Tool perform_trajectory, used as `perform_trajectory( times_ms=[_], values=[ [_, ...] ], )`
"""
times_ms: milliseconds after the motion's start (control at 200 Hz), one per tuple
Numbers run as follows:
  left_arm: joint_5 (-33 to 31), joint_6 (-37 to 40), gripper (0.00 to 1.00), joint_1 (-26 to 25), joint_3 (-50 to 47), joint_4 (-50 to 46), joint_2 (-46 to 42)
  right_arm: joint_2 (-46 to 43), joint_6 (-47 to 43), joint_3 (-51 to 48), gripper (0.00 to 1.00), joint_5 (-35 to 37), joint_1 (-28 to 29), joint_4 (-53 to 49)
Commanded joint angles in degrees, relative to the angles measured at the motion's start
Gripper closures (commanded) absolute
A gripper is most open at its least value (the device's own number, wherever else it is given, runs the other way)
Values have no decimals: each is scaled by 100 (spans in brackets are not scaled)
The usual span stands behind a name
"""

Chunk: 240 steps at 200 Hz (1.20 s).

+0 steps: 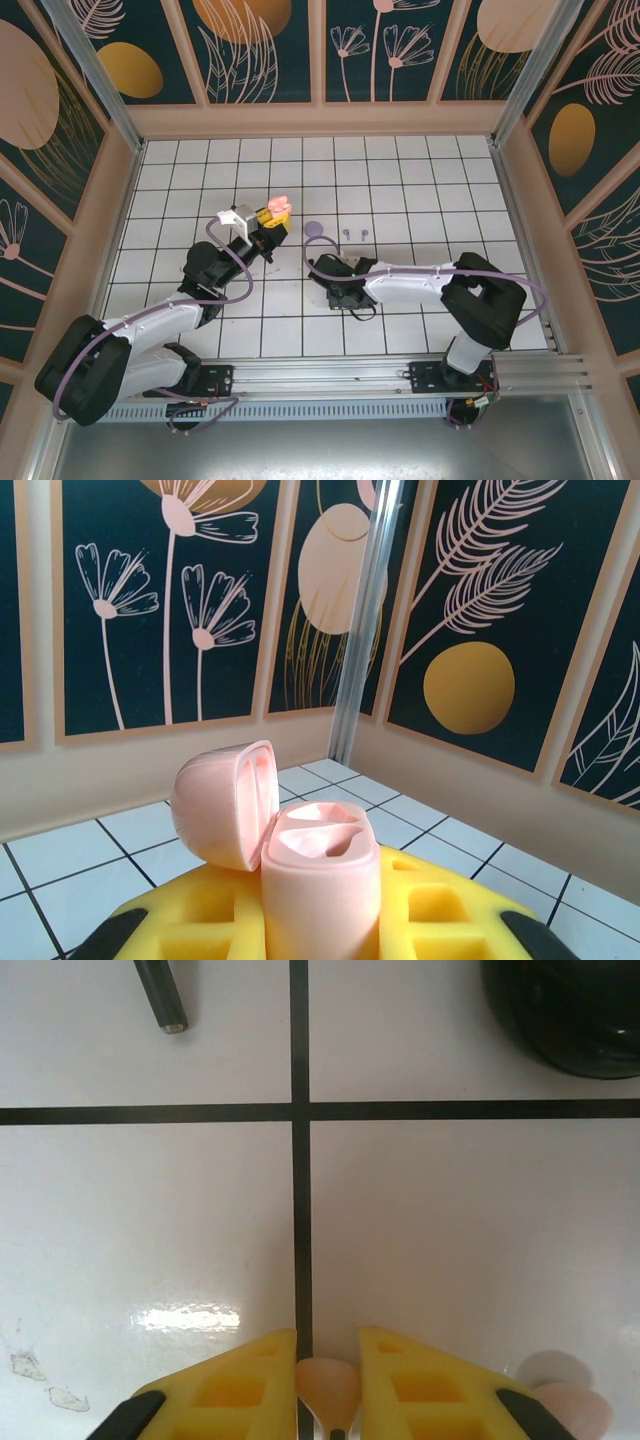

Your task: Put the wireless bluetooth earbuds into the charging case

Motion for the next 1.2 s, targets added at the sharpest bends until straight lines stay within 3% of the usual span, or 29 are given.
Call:
perform_trajectory(
  times_ms=[0,345,666,871,1196],
  values=[
    [134,-77,100,-9,38,219,15,-130,94,-135,82,6,55,-56],
    [471,135,100,-9,196,151,23,-1225,-318,354,82,610,-44,-214],
    [1144,626,100,-9,422,163,110,-2327,-1865,1686,83,852,-734,-14],
    [1365,1022,100,-35,603,211,251,-2600,-2860,2377,82,271,-1213,682],
    [1473,1448,100,-53,1164,211,677,-2660,-4180,2273,82,-893,-1237,1992]
  ],
)
